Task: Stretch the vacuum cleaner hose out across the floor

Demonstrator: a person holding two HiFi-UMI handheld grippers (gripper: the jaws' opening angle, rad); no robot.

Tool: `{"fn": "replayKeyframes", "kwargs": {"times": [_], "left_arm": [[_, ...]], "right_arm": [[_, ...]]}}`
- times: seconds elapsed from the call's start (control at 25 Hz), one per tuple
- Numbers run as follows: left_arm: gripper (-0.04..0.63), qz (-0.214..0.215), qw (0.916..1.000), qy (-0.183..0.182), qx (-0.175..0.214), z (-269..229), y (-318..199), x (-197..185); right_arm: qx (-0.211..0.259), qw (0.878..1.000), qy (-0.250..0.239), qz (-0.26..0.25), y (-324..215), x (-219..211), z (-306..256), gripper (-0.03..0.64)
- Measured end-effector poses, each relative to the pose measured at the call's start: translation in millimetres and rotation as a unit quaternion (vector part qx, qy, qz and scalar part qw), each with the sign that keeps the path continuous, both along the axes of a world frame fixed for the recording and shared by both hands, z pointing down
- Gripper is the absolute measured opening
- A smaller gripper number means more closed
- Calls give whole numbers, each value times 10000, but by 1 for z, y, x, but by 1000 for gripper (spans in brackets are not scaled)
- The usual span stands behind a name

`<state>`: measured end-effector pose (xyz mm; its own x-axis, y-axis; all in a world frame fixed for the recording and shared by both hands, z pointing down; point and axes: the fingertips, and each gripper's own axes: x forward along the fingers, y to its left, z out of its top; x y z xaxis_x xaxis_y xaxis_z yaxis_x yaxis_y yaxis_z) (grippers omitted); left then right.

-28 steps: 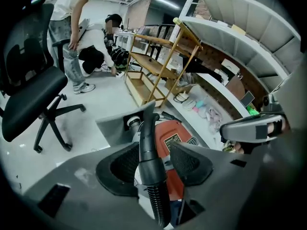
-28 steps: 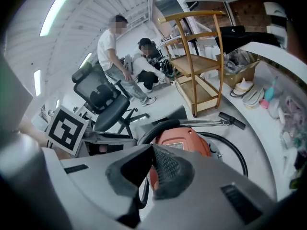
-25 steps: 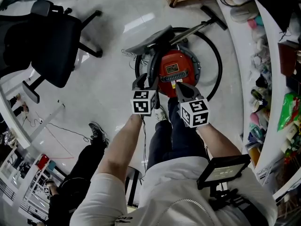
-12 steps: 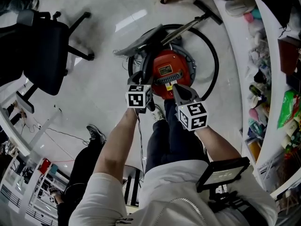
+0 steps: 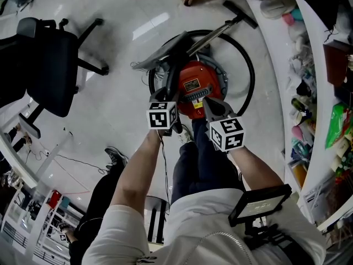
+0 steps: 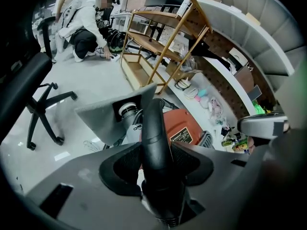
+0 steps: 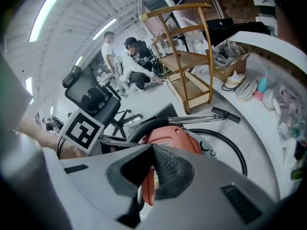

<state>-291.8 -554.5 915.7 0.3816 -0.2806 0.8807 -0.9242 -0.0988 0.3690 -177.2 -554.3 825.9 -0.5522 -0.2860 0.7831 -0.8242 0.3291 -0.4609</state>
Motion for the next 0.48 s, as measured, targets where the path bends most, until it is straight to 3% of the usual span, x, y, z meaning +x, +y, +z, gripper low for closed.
{"fn": "replayKeyframes", "kwargs": {"times": [0.24, 0.48], "left_arm": [[189, 23, 9990, 277, 342, -36, -8, 33], [189, 424, 9947, 574, 737, -72, -10, 75]], "right_arm": [[88, 9995, -149, 266, -23, 3, -12, -6], [173, 9986, -202, 450, -52, 11, -28, 20]]}}
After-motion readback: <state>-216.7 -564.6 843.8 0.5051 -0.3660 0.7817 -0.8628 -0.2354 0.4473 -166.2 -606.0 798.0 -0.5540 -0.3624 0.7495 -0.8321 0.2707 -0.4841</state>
